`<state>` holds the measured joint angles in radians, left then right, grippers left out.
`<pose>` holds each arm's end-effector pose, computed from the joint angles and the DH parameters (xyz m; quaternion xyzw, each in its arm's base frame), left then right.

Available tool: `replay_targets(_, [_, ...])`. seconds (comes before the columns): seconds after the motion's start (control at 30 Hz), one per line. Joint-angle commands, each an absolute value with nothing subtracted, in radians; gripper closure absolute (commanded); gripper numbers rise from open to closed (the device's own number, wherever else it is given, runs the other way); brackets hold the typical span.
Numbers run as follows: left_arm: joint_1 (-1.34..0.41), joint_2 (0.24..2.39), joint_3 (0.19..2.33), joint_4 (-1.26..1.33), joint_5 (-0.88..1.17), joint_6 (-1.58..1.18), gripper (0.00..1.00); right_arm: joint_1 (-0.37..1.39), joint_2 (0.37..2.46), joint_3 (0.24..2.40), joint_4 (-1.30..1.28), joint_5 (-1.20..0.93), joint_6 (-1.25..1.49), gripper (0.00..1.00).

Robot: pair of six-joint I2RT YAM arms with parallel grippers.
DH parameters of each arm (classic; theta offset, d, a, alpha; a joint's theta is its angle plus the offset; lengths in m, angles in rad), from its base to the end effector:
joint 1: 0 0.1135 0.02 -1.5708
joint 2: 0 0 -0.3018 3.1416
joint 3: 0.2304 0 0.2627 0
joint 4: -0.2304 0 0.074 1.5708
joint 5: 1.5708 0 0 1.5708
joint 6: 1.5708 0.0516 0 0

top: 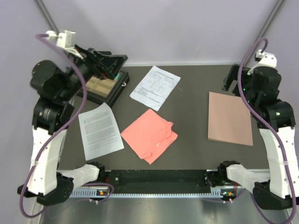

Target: Put the files into the folder

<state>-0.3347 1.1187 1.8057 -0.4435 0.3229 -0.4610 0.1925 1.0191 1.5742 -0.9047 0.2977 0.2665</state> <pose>0.1525 -0.0704 0.6232 0.0880 0.6148 -0.3925 0.6784 0.1633 0.0164 0.5141 0.1149 0.8065 0.0107 0.5798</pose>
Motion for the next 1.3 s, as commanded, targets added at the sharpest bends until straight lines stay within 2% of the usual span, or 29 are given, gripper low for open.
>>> replay_targets(0.0, [-0.353, 1.201, 1.696, -0.397, 0.436, -0.532, 0.05, 0.199, 1.061, 1.449, -0.835, 0.252, 0.322, 0.01])
replay_targets(0.17, [-0.461, 1.223, 1.533, -0.37, 0.323, -0.505, 0.05, 0.201, 1.135, 1.313, -0.747, 0.094, 0.34, 0.01])
replay_targets(0.37, [-0.699, 1.362, 1.43, -0.324, 0.195, -0.436, 0.05, 0.184, 1.31, 1.232, -0.764, 0.167, 0.394, 0.01])
replay_targets(0.47, [-0.831, 1.466, 1.434, -0.314, 0.097, -0.376, 0.06, 0.103, 1.344, 1.123, -0.668, 0.132, 0.445, 0.01])
replay_targets(0.5, [-0.883, 1.52, 1.442, -0.31, 0.075, -0.362, 0.07, 0.015, 1.353, 1.07, -0.64, 0.103, 0.451, 0.01])
replay_targets(0.63, [-0.988, 1.63, 1.454, -0.259, 0.077, -0.36, 0.07, -0.109, 1.434, 1.031, -0.589, 0.166, 0.465, 0.01])
replay_targets(0.77, [-1.074, 1.744, 1.502, -0.25, 0.083, -0.368, 0.08, -0.178, 1.515, 1.025, -0.554, 0.075, 0.466, 0.01])
replay_targets(0.9, [-1.114, 1.827, 1.549, -0.265, 0.068, -0.36, 0.1, -0.17, 1.56, 1.022, -0.546, 0.009, 0.451, 0.01])
replay_targets(1.03, [-1.118, 1.842, 1.536, -0.258, 0.019, -0.336, 0.1, -0.086, 1.56, 1.005, -0.548, 0.034, 0.452, 0.01])
replay_targets(1.27, [-1.118, 1.871, 1.523, -0.285, -0.09, -0.256, 0.1, 0.049, 1.601, 0.959, -0.434, -0.222, 0.56, 0.01])
